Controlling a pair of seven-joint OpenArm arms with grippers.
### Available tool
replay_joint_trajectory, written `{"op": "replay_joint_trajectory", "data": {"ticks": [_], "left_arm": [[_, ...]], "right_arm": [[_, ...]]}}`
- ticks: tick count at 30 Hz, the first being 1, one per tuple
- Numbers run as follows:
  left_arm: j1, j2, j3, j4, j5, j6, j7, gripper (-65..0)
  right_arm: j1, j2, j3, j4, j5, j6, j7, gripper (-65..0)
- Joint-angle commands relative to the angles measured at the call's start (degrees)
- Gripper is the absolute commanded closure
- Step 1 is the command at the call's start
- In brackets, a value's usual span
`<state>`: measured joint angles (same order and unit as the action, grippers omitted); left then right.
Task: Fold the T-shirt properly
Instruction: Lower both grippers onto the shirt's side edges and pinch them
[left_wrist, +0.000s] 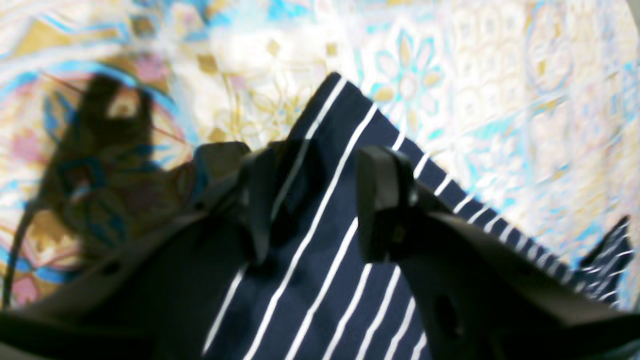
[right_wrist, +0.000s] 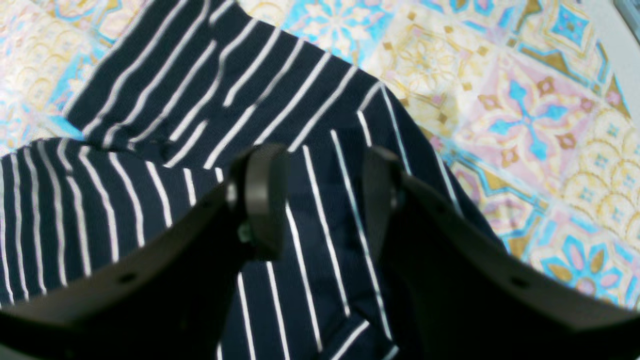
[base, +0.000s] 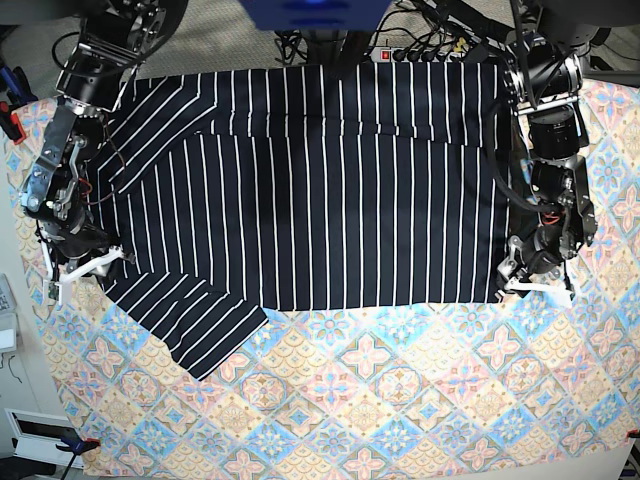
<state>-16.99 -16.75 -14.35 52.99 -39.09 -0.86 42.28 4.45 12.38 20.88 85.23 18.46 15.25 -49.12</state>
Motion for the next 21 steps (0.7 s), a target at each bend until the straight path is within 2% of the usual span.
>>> {"op": "replay_joint_trajectory", "data": {"ticks": [1, 10, 17, 19, 21], "left_arm": [[-1.3, -0.5, 1.0, -0.2, -0.5, -0.3, -1.5, -25.7], [-1.2, 0.3, 2.1, -5.4, -0.2, -0.3, -6.5, -25.6], [-1.0, 1.8, 2.3, -6.4, -0.2, -0.6, -6.0, -24.7], [-0.9, 1.9, 3.7, -6.4, -0.5, -0.6, -4.9, -20.9], [-0.9, 1.9, 4.9, -6.3, -0.8, -0.6, -4.9, -14.3]], "right_arm": [[0.9, 0.8, 0.3, 1.1, 0.7, 0.2, 1.2, -24.5], [0.7, 0.8, 0.3, 1.1, 0.7, 0.2, 1.2, -24.5], [1.0, 0.8, 0.2, 1.0, 0.7, 0.2, 1.2, -24.6], [1.0, 0.8, 0.2, 0.5, 0.7, 0.2, 1.2, -24.6], [1.3, 0.8, 0.2, -0.5, 0.7, 0.2, 1.3, -24.6]]}}
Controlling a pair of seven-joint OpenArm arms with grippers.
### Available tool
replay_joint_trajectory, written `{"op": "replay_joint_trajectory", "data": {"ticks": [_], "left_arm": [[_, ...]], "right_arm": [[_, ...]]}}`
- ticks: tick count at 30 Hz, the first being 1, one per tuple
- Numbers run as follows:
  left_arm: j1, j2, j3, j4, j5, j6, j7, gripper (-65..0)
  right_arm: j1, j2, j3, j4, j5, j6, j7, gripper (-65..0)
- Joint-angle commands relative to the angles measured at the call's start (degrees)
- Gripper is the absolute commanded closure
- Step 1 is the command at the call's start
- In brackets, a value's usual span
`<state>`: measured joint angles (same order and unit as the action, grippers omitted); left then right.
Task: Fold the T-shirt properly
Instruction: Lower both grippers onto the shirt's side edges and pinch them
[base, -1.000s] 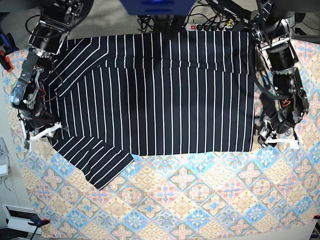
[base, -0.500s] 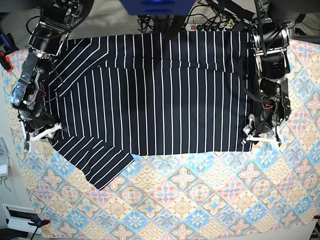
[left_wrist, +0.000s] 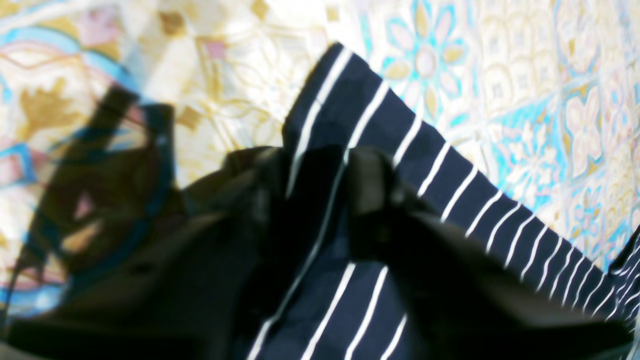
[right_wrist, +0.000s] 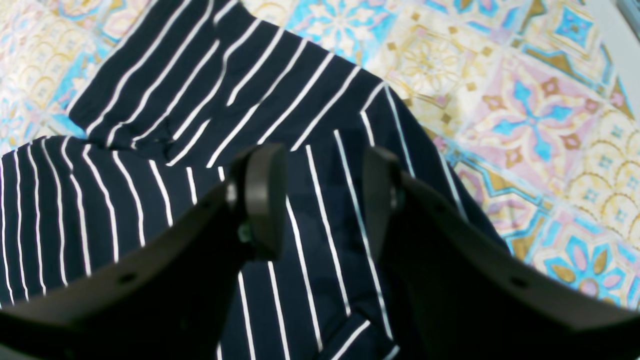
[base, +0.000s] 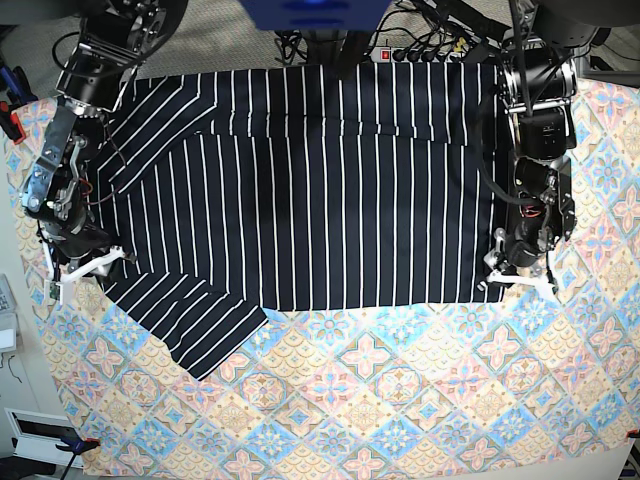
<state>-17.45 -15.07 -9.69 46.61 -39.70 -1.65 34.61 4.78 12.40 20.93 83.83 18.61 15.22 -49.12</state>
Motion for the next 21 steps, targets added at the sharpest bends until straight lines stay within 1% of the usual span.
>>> {"op": "replay_joint_trajectory", "data": {"ticks": [1, 4, 6, 8, 9, 10, 14, 17, 21], "left_arm": [[-0.5, 0.2, 0.5, 0.1, -0.2, 0.1, 2.8, -11.7], [-0.5, 0.2, 0.5, 0.1, -0.2, -0.4, 2.9, -8.4], [-0.6, 0.1, 0.5, 0.1, -0.2, -2.3, 3.0, -6.3], [-0.5, 0.0, 0.5, 0.1, -0.2, -3.5, 3.0, -0.9], [-0.3, 0.0, 0.4, 0.1, -0.2, -3.5, 3.0, 0.0], [-0.3, -0.1, 0.4, 0.1, -0.2, -3.5, 3.0, 0.0], [0.3, -0.3, 0.2, 0.1, -0.3, -3.5, 3.0, 0.0], [1.0, -0.3, 0.2, 1.4, -0.3, -3.5, 3.0, 0.0], [3.9, -0.3, 0.2, 7.9, -0.3, -3.4, 3.0, 0.0]], "right_arm": [[1.7, 0.8, 0.1, 0.4, 0.5, 0.2, 1.3, -24.6], [2.3, 0.8, 0.1, -0.8, 0.5, 0.2, 1.3, -24.7], [2.9, 1.0, 0.1, -1.5, 0.5, 0.2, 1.3, -24.7], [4.0, 1.7, 0.0, -2.6, 0.5, 0.2, 1.3, -24.7], [4.3, 1.7, -0.1, -3.5, 0.4, 0.2, 1.3, -24.7], [5.2, 1.9, -0.8, -4.5, 0.4, 0.2, 1.3, -24.7], [8.5, 5.3, -6.6, -10.0, 0.4, 0.2, 1.9, -24.7], [11.0, 7.5, -11.0, -14.8, 0.4, 0.2, 5.5, -24.7], [14.4, 9.3, -14.1, -22.1, 0.4, 0.2, 8.7, -24.9]]}}
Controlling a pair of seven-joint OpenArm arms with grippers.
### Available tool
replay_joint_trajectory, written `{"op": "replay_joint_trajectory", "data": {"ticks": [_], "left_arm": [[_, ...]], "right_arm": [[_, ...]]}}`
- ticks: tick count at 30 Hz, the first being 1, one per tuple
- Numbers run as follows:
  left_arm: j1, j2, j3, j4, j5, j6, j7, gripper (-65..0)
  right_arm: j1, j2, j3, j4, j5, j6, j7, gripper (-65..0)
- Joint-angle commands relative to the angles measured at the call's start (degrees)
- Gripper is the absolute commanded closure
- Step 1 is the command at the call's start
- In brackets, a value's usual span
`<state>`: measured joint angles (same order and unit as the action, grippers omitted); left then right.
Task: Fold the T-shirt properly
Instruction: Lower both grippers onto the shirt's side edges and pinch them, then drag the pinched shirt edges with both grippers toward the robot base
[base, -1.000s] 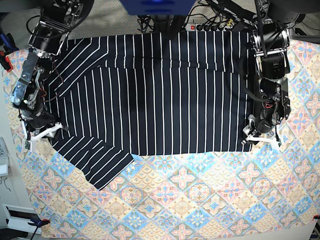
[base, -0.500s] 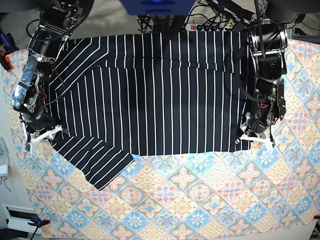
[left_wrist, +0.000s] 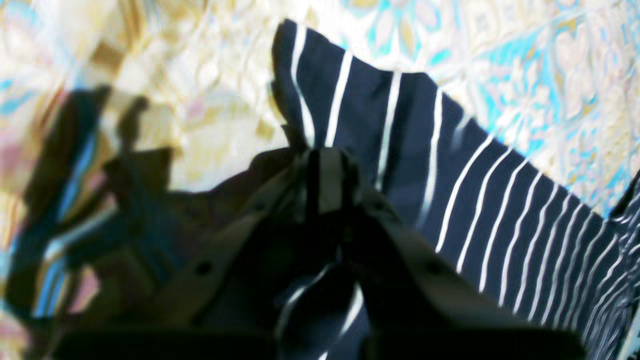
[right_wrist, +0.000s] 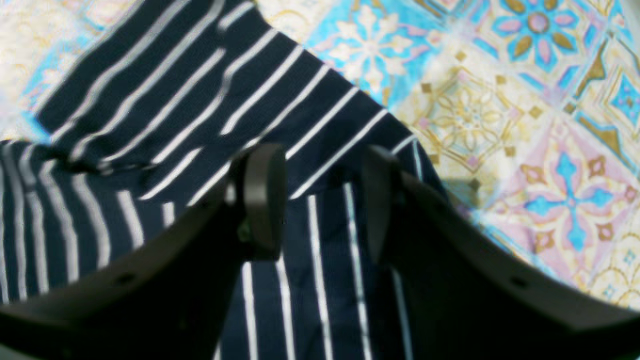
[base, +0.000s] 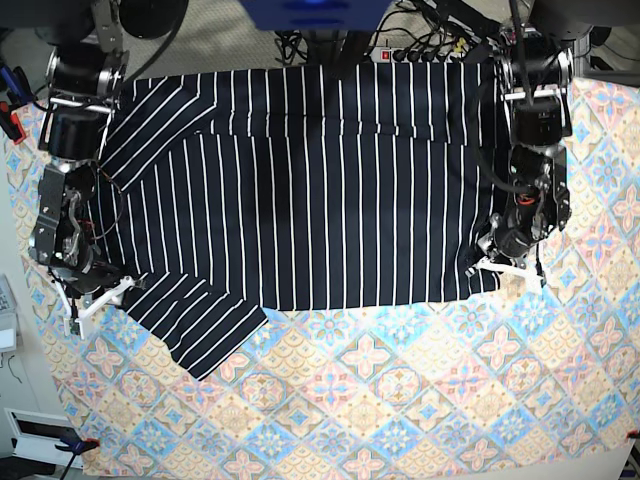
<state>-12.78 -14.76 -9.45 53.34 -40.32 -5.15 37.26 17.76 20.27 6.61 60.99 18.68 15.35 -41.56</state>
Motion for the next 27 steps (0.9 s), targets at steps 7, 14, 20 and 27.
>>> {"op": "replay_joint_trajectory", "data": {"ticks": [7, 14, 20, 27], "left_arm": [[-0.2, -1.5, -3.0, 3.1, 0.4, 0.1, 2.6, 0.0], [-0.1, -1.6, -4.4, 3.1, 0.4, 0.1, 2.6, 0.0], [0.0, -1.5, -4.4, 3.1, 0.4, 0.1, 2.6, 0.0], [1.1, -1.5, -4.4, 3.2, 0.4, 0.1, 2.6, 0.0]], "right_arm": [[5.6, 3.9, -0.4, -13.6, 0.4, 0.1, 7.6, -28.1], [6.7, 4.6, -7.3, -18.0, 0.4, 0.1, 12.8, -39.2], [7.5, 4.6, -7.8, -23.2, 0.4, 0.2, 17.3, -39.3], [10.0, 4.6, -7.9, -30.6, 0.3, 1.8, 22.9, -39.3]]}}
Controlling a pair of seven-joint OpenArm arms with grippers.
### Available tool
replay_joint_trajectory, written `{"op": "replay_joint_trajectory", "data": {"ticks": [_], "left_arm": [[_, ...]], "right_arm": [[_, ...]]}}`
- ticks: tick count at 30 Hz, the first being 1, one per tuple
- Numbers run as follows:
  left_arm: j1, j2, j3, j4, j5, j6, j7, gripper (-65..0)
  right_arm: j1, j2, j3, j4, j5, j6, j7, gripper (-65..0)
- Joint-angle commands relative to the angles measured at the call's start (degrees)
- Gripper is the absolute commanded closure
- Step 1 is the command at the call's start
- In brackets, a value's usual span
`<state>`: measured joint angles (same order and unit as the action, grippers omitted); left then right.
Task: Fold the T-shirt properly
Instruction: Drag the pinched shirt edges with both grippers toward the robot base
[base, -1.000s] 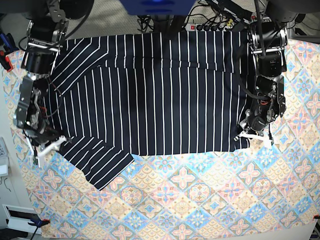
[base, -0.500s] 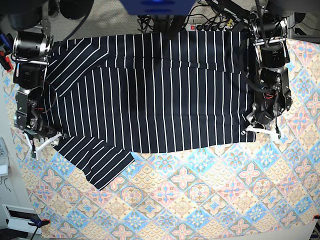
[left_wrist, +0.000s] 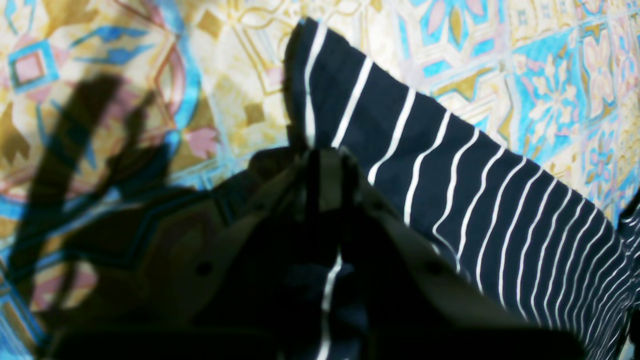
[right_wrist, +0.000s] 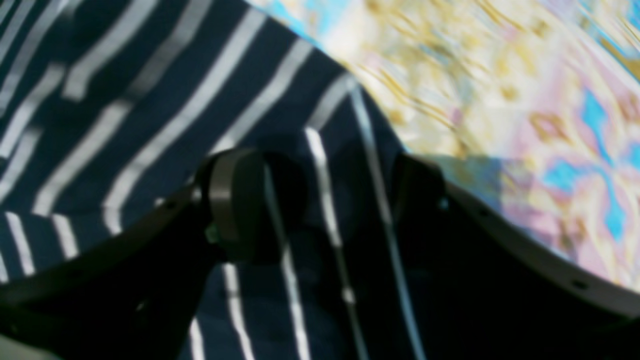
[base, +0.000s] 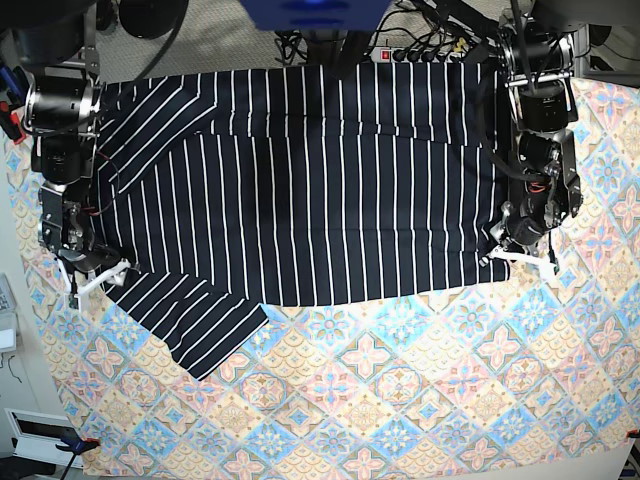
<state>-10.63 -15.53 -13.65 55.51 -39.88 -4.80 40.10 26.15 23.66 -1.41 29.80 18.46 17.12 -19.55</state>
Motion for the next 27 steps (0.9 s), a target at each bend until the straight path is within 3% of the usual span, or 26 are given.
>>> {"op": "replay_joint_trajectory", "data": {"ticks": [1, 9, 12, 17, 19, 22, 27], "left_arm": [[-0.6, -0.7, -0.2, 1.1, -0.1, -0.3, -0.2, 0.0], [0.9, -1.0, -0.3, 1.1, -3.5, -0.3, -0.2, 0.0], [1.1, -1.0, -0.3, 1.1, -4.5, -0.3, -0.3, 0.0], [1.2, -1.0, -0.3, 1.1, -4.5, -0.3, -0.3, 0.0], [1.2, -1.0, -0.3, 1.1, -4.5, -0.3, -0.3, 0.0], [1.2, -0.9, -0.3, 1.2, -4.5, -0.3, -0.3, 0.0], [2.9, -0.9, -0.3, 6.5, -4.6, -0.3, -0.3, 0.0]], "right_arm": [[2.0, 1.2, 0.0, 0.1, 0.5, 0.1, 1.4, -39.3], [2.5, 1.1, -7.2, -3.7, 0.5, 0.1, 4.6, -38.3], [2.5, 0.9, -8.5, -4.0, 0.6, 0.3, 4.6, -31.6], [2.5, 0.8, -8.3, -4.0, 0.6, 0.6, 4.6, -14.5], [2.5, 1.0, -8.2, -3.9, 0.7, 3.3, 4.6, -9.9], [2.6, 1.2, -8.2, -3.6, 0.7, 7.7, 4.6, -5.2], [2.1, 3.1, -8.1, 0.1, 0.7, 8.1, 4.6, -4.0]]}}
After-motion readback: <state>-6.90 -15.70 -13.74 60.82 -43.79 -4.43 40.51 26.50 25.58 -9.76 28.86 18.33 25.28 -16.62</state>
